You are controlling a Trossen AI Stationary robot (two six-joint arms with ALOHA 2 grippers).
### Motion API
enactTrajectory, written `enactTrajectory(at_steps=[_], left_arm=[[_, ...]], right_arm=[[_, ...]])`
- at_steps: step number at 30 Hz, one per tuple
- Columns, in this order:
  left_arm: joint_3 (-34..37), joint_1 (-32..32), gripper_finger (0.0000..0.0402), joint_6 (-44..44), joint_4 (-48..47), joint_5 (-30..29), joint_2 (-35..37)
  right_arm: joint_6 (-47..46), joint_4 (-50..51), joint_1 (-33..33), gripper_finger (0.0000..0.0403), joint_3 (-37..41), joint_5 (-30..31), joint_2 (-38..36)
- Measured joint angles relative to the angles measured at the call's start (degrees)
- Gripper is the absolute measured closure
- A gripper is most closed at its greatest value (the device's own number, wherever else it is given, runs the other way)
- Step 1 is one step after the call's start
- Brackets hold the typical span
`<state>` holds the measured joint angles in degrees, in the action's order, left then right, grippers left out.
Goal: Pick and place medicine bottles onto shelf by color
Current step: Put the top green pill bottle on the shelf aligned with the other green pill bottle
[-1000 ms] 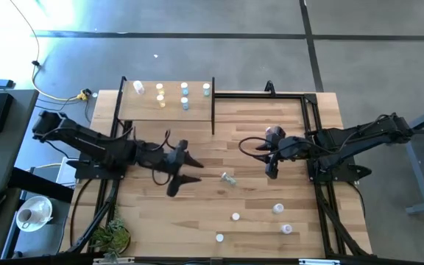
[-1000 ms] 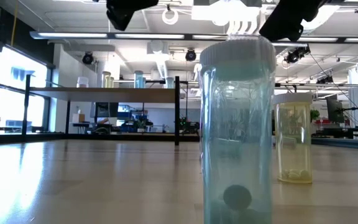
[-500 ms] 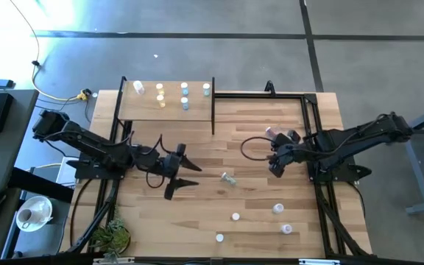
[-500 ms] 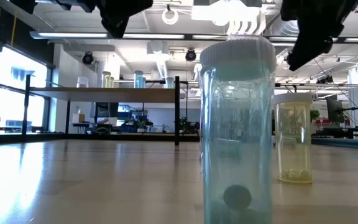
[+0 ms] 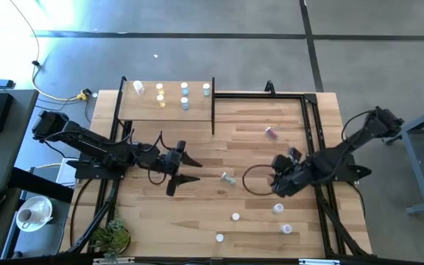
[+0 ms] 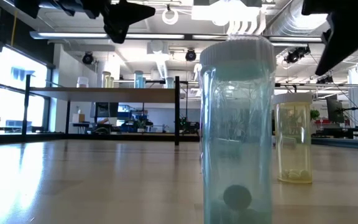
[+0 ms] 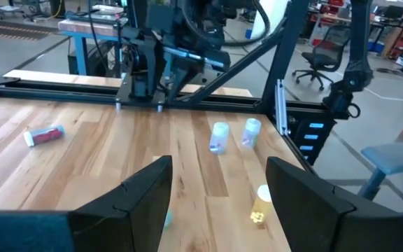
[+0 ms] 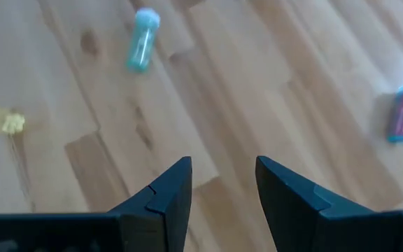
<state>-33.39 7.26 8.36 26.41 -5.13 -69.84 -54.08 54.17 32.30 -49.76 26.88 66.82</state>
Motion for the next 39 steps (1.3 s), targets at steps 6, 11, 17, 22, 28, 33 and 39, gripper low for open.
enactTrajectory(at_steps=[6, 11, 17, 22, 28, 33, 39], left_arm=[[0.0, 0.34, 0.0182, 0.5, -0.01, 0.0, 0.0], [0.0, 0.32, 0.0182, 0.65, -0.01, 0.0, 0.0], [0.0, 0.31, 0.0182, 0.65, 0.0, 0.0, 0.0], [0.0, 0.31, 0.0182, 0.65, -0.01, 0.0, 0.0], [0.0, 0.31, 0.0182, 0.65, 0.0, 0.0, 0.0], [-0.02, 0.31, 0.0182, 0.74, 0.0, 0.0, 0.0], [-0.02, 0.31, 0.0182, 2.0, -0.01, 0.0, 0.0]], right_arm=[[-5.38, 0.02, 5.82, 0.0252, 0.02, -0.43, 1.88], [-10.04, 0.0, 10.07, 0.0252, 0.02, -0.34, 1.86], [-16.59, -0.02, 12.75, 0.0252, 0.02, -5.71, 1.86], [-20.49, -0.05, 14.36, 0.0251, 0.02, -8.36, 1.86], [-14.92, -1.96, 15.38, 0.0251, 0.02, 0.77, 1.86], [-4.58, -8.07, 12.16, 0.0251, 0.02, 7.2, 1.86], [12.19, -18.65, 5.9, 0.0251, 0.02, 7.12, 1.86]])
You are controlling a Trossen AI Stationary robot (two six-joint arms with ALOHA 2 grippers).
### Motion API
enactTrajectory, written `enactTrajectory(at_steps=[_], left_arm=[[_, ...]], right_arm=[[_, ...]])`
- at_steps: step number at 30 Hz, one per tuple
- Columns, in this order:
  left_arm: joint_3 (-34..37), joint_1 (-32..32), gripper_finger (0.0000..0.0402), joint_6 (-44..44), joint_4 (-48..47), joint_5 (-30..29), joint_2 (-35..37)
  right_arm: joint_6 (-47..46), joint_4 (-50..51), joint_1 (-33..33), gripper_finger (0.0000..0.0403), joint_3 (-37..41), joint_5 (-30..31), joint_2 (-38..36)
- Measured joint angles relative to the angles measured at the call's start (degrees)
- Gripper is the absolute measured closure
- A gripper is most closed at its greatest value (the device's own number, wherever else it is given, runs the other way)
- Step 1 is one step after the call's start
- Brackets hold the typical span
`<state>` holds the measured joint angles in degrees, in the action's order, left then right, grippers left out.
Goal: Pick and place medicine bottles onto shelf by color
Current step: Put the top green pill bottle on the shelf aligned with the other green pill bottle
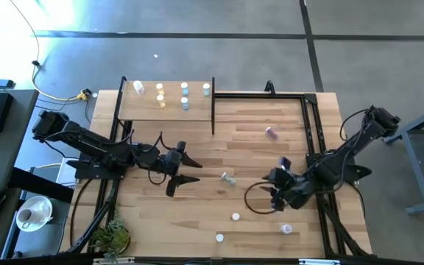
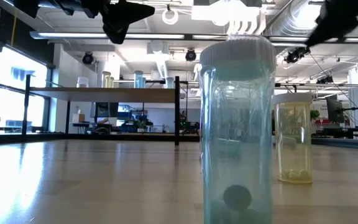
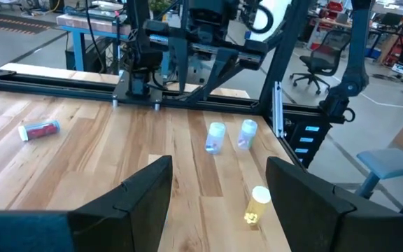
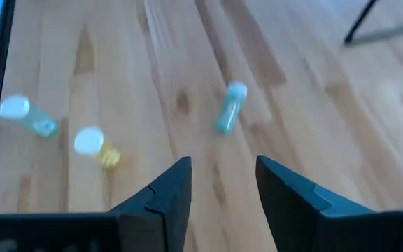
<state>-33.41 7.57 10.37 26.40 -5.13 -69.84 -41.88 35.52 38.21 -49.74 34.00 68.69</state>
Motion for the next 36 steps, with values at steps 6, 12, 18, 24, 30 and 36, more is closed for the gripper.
enactTrajectory(at_steps=[6, 12, 18, 24, 30, 36], left_arm=[[0.0, -0.07, 0.0182, 2.95, -0.07, -2.29, 0.02], [-0.04, -0.39, 0.0182, 2.26, -3.65, -10.07, 2.09], [-0.04, -2.29, 0.0182, 0.46, -7.36, -13.59, 7.41], [-0.04, -5.15, 0.0182, 0.38, -12.5, -13.73, 12.63], [-0.04, -8.35, 0.0182, -0.93, -16.9, -13.75, 14.36], [-0.04, -11.44, 0.0182, -1.0, -18.13, -13.75, 13.98]], right_arm=[[12.54, -6.79, -7.72, 0.0251, 0.0, -7.78, 0.0], [19.13, -10.9, -15.66, 0.0251, 0.0, -14.56, 0.0], [25.72, -17.83, -21.62, 0.0251, 0.0, -17.3, 0.0], [29.8, -24.78, -26.54, 0.0251, 0.0, -21.16, 0.0], [33.05, -26.78, -29.8, 0.0229, 0.0, -21.27, 0.0], [34.45, -33.29, -32.43, 0.0173, 0.0, -22.22, 0.0]])
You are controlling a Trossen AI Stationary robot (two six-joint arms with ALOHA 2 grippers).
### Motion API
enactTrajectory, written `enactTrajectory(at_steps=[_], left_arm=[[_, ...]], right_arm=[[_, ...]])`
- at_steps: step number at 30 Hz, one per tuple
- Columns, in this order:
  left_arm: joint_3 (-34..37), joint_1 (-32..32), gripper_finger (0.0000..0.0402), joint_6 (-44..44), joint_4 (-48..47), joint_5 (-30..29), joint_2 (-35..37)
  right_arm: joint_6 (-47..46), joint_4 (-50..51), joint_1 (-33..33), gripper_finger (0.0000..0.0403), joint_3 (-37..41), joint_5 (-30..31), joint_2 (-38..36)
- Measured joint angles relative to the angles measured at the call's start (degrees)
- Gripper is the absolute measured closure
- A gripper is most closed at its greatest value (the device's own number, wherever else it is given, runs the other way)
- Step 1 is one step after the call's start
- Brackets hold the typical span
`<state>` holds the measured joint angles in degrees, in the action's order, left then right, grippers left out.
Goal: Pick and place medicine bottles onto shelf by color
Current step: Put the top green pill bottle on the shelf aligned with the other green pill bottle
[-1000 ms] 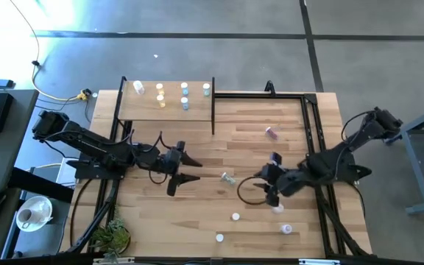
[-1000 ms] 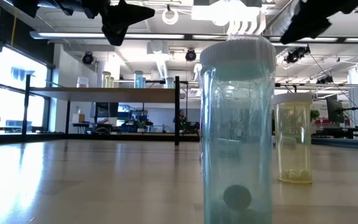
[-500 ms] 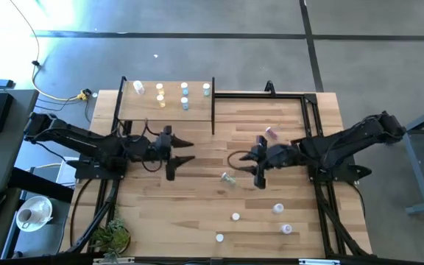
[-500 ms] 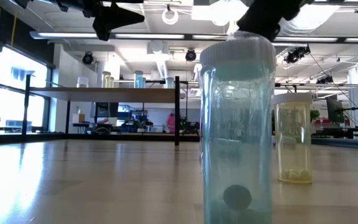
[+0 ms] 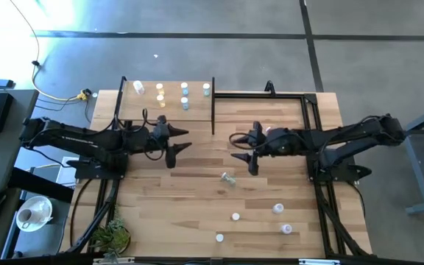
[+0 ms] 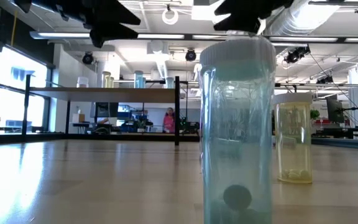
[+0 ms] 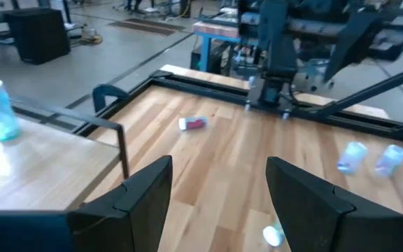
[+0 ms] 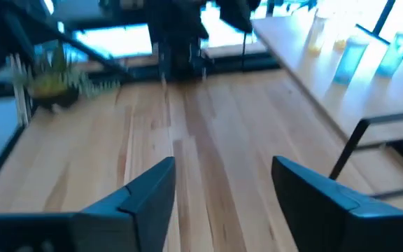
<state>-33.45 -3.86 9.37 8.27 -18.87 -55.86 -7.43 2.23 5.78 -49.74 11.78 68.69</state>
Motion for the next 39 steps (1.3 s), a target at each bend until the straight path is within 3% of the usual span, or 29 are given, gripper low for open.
enactTrajectory(at_steps=[5, 12, 27, 39], left_arm=[[0.0, -1.31, 0.0182, 0.49, -1.1, 0.0, -0.17], [0.02, -1.42, 0.0182, 0.96, -3.42, -0.9, -0.22], [0.02, -1.42, 0.0182, 1.16, -3.78, -1.29, -0.21], [0.02, -1.42, 0.0182, 1.16, -3.76, -1.29, -0.21]], right_arm=[[-2.15, -2.86, -1.73, 0.0159, -0.02, -1.12, 2.31], [-6.2, -2.06, -2.73, 0.0171, -0.02, -5.08, 10.79], [-13.62, -1.41, -0.04, 0.018, -0.02, -12.03, 26.32], [-17.29, -3.24, 1.1, 0.018, -0.02, -10.92, 33.95]])
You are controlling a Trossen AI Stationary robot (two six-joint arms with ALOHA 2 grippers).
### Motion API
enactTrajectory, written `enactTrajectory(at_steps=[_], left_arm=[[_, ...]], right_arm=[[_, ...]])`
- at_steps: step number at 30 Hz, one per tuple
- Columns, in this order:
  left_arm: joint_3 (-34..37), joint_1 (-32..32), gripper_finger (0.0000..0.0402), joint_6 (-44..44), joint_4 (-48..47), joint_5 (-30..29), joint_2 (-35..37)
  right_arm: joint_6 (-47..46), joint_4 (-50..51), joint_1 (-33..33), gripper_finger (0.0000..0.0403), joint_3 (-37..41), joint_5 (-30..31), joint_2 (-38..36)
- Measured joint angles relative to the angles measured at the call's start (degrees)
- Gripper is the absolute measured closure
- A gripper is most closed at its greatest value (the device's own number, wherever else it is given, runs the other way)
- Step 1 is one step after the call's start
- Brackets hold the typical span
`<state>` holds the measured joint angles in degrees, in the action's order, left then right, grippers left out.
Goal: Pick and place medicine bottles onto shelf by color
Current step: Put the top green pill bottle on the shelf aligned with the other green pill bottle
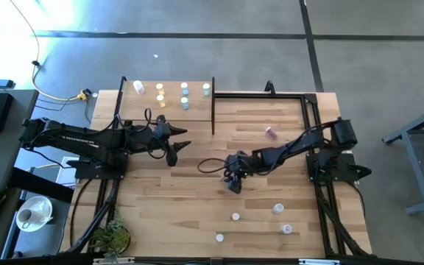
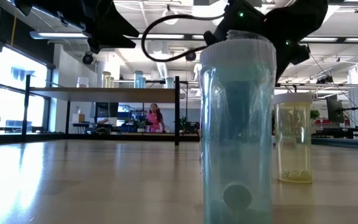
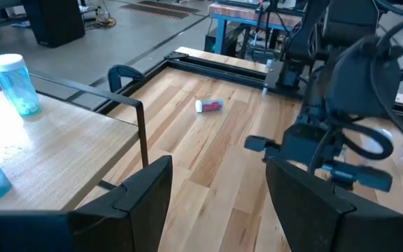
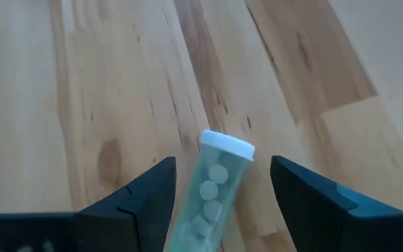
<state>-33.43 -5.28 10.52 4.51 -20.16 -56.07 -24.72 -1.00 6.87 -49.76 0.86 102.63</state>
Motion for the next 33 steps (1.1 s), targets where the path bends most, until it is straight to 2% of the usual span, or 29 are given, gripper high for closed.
enactTrajectory(at_steps=[8, 26, 33], left_arm=[[0.0, 0.0, 0.0182, 0.0, 0.0, 0.0, 0.0], [0.0, 0.01, 0.0182, 0.0, -0.01, 0.0, 0.0], [0.0, 0.02, 0.0182, 0.0, -0.09, 0.0, 0.0]], right_arm=[[-0.97, -0.38, 0.0, 0.0188, -0.09, -0.34, 1.12], [-0.47, 6.69, -0.13, 0.0302, -4.52, -1.33, 1.15], [0.3, 6.72, -0.13, 0.0314, -4.55, -1.07, 1.15]])
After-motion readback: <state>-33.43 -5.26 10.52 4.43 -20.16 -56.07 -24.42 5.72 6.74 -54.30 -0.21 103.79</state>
